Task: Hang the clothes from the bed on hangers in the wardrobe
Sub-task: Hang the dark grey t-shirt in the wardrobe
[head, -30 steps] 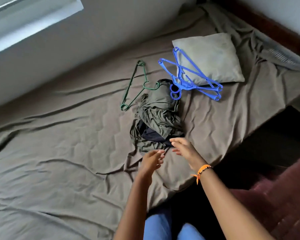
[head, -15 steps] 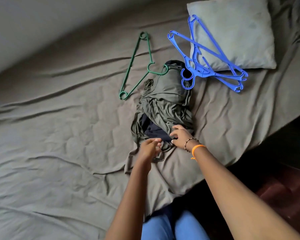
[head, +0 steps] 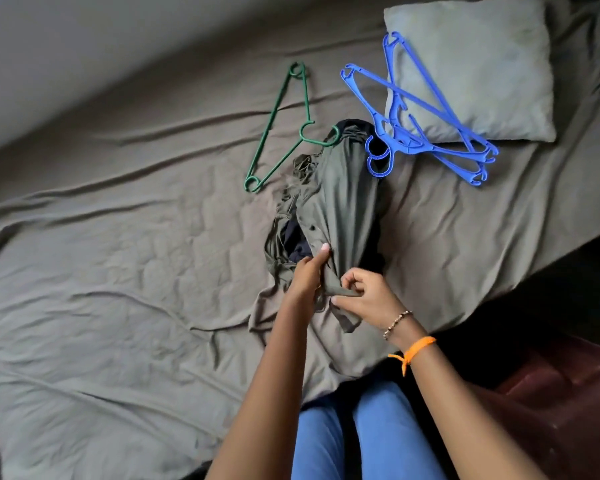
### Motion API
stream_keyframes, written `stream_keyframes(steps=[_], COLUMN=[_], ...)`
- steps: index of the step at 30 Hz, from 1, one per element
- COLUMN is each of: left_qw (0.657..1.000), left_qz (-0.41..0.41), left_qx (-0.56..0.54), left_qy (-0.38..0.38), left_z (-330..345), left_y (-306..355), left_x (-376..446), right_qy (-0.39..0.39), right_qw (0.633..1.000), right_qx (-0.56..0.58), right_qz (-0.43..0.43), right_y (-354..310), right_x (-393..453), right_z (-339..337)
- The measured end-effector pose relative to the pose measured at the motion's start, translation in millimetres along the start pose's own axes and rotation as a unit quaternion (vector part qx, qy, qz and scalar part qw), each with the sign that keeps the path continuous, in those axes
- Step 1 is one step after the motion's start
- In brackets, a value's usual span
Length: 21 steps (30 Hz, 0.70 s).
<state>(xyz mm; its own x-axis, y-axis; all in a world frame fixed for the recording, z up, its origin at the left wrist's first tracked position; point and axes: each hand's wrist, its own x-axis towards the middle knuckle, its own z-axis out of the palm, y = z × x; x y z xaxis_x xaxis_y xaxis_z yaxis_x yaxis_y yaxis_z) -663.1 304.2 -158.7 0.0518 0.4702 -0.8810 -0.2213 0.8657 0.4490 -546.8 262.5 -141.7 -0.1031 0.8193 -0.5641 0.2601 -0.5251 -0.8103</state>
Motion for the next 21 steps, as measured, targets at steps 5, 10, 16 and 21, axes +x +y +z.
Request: stream_keyframes(steps=[5,10,16,21], left_qw=[0.998,0.967,0.881,0.880], left_qz=[0.057,0.230,0.308,0.395], left_qx=[0.023,0.062,0.269,0.255], left_qy=[0.033,-0.091,-0.238,-0.068], left_z=[41,100,125,112], left_y=[16,21,23,86], left_x=[-34,-80,-132,-150], right_qy=[-0.185,0.178,0.237,0.179], right_qw=[0.980,0.980,0.969,0.962], right_qx=[-0.015,0.089,0.066,0.172], right_qz=[0.068,-0.004,-0.001,-0.115], right_y=[-13,-56,-118,-175], right_x=[-40,-22,-14,-45], right_z=[-53,-97,-136,-160])
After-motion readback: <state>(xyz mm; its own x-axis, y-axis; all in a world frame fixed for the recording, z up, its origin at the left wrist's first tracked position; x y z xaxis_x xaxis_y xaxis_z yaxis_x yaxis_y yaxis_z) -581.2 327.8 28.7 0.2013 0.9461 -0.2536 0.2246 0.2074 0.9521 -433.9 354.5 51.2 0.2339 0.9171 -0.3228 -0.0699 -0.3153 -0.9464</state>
